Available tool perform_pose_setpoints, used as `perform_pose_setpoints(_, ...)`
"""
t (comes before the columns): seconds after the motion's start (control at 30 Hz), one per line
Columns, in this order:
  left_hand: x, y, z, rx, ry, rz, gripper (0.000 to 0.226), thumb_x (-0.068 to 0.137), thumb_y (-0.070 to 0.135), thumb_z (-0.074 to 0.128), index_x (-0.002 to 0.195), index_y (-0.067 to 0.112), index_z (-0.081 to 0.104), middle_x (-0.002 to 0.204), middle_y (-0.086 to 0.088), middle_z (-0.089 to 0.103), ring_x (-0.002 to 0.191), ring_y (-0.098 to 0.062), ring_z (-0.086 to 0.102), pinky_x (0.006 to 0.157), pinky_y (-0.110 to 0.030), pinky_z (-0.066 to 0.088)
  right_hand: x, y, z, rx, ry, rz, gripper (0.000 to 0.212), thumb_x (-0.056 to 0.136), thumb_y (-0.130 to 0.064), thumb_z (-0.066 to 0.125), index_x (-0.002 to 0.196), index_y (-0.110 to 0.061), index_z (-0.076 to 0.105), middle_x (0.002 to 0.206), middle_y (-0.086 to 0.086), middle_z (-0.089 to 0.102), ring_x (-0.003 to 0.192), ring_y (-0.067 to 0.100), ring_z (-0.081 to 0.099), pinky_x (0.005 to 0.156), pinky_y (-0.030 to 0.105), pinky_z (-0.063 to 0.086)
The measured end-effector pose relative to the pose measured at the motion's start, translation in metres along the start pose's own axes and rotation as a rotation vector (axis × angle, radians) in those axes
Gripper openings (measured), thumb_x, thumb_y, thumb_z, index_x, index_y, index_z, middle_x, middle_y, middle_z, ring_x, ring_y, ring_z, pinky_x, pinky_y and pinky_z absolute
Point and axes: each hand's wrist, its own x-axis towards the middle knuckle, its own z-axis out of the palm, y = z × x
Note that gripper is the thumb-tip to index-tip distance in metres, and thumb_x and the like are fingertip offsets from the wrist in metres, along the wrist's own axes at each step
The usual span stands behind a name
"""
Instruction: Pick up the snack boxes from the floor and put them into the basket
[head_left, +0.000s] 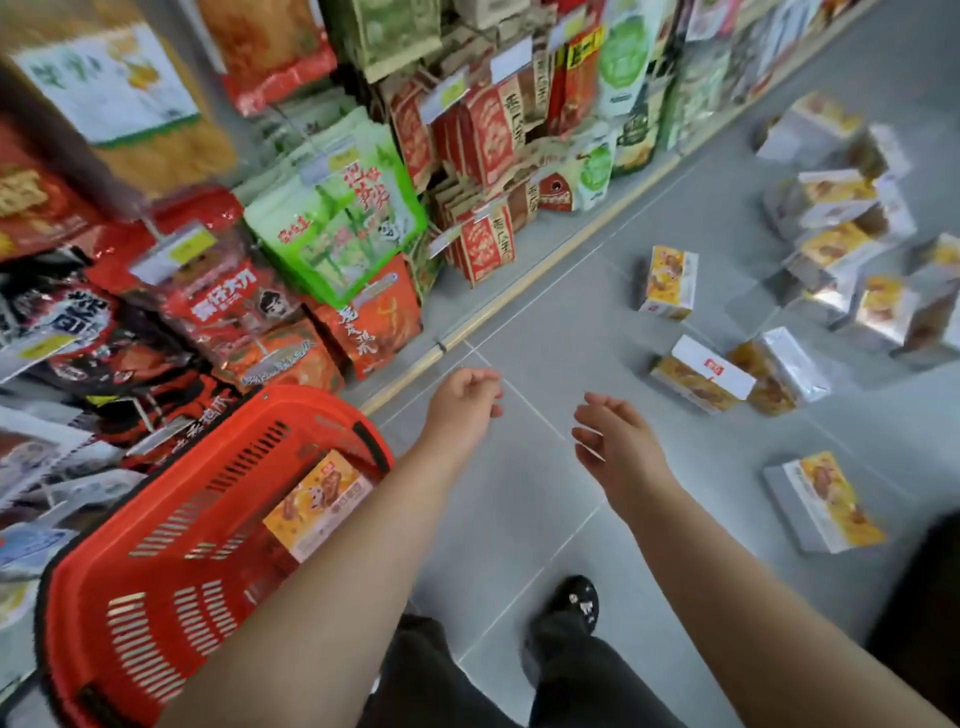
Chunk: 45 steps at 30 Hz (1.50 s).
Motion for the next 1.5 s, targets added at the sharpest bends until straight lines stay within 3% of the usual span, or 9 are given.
perform_pose_setpoints(0.3, -0.011, 0.013, 0.168, -0.018, -0.149, -0.095, 0.02, 0.093, 0.01, 0.046, 0.082, 0.024, 0.055, 0.078, 0.004, 0.06, 0.066, -0.01, 0.056, 0.06, -0.022, 0.039, 0.041, -0.067, -0.177, 0.179, 0.197, -0.004, 0.011, 0.094, -0.019, 0.058, 0.083, -0.019, 0.056, 0.082, 0.0, 0.059, 0.071, 0.014, 0.055, 0.065, 0.023, 0.043)
perform_pose_setpoints(0.53, 0.04, 0.052, 0.256, 0.098, -0.248, -0.075, 0.022, 0.094, 0.01, 0.044, 0.081, 0.024, 0.054, 0.079, 0.005, 0.06, 0.066, -0.009, 0.056, 0.06, -0.023, 0.038, 0.096, -0.097, -0.251, 0.441, 0.338, 0.111, 0.004, 0.09, -0.017, 0.058, 0.088, -0.016, 0.055, 0.077, 0.0, 0.058, 0.062, 0.01, 0.055, 0.044, 0.017, 0.044)
perform_pose_setpoints(0.6, 0.066, 0.065, 0.286, 0.135, -0.309, -0.073, 0.022, 0.094, 0.009, 0.043, 0.082, 0.023, 0.054, 0.079, 0.004, 0.059, 0.065, -0.009, 0.056, 0.059, -0.023, 0.037, 0.119, -0.108, -0.265, 0.484, 0.375, 0.123, 0.005, 0.09, -0.017, 0.058, 0.094, -0.015, 0.055, 0.077, 0.0, 0.059, 0.065, 0.011, 0.056, 0.045, 0.017, 0.045)
perform_pose_setpoints(0.77, 0.134, 0.106, 0.358, 0.276, -0.376, -0.063, 0.024, 0.096, 0.008, 0.039, 0.082, 0.022, 0.052, 0.08, 0.001, 0.057, 0.063, -0.009, 0.053, 0.055, -0.02, 0.035, 0.168, -0.135, -0.296, 0.511, 0.44, 0.192, 0.004, 0.093, -0.017, 0.056, 0.091, -0.013, 0.055, 0.09, 0.005, 0.062, 0.076, 0.015, 0.059, 0.064, 0.023, 0.046)
perform_pose_setpoints(1.0, 0.2, 0.124, 0.455, 0.499, -0.468, -0.066, 0.02, 0.096, 0.012, 0.038, 0.086, 0.022, 0.053, 0.085, 0.002, 0.058, 0.064, -0.008, 0.054, 0.056, -0.022, 0.038, 0.235, -0.162, -0.347, 0.524, 0.475, 0.262, 0.004, 0.093, -0.019, 0.055, 0.092, -0.015, 0.056, 0.089, 0.003, 0.06, 0.075, 0.013, 0.057, 0.065, 0.022, 0.046)
perform_pose_setpoints(1.2, 0.257, 0.098, 0.525, 0.551, -0.44, -0.108, 0.015, 0.097, 0.014, 0.041, 0.101, 0.017, 0.055, 0.078, 0.007, 0.056, 0.063, -0.006, 0.054, 0.056, -0.018, 0.04, 0.317, -0.18, -0.404, 0.417, 0.464, 0.282, 0.005, 0.093, -0.019, 0.056, 0.089, -0.016, 0.055, 0.092, 0.005, 0.061, 0.074, 0.014, 0.057, 0.066, 0.024, 0.047)
perform_pose_setpoints(1.33, 0.303, 0.054, 0.559, 0.552, -0.377, -0.177, 0.018, 0.097, 0.012, 0.043, 0.109, 0.013, 0.057, 0.078, 0.005, 0.056, 0.063, -0.005, 0.053, 0.048, -0.01, 0.041, 0.385, -0.169, -0.435, 0.37, 0.468, 0.293, 0.007, 0.093, -0.021, 0.057, 0.096, -0.015, 0.057, 0.098, 0.006, 0.062, 0.078, 0.015, 0.058, 0.064, 0.025, 0.045)
perform_pose_setpoints(1.5, 0.387, -0.024, 0.607, 0.549, -0.291, -0.278, 0.029, 0.097, 0.015, 0.043, 0.122, 0.008, 0.056, 0.1, -0.006, 0.061, 0.071, -0.008, 0.056, 0.057, -0.022, 0.041, 0.493, -0.116, -0.458, 0.338, 0.467, 0.343, 0.023, 0.096, -0.024, 0.055, 0.116, -0.013, 0.054, 0.113, 0.008, 0.059, 0.094, 0.02, 0.059, 0.076, 0.031, 0.047)
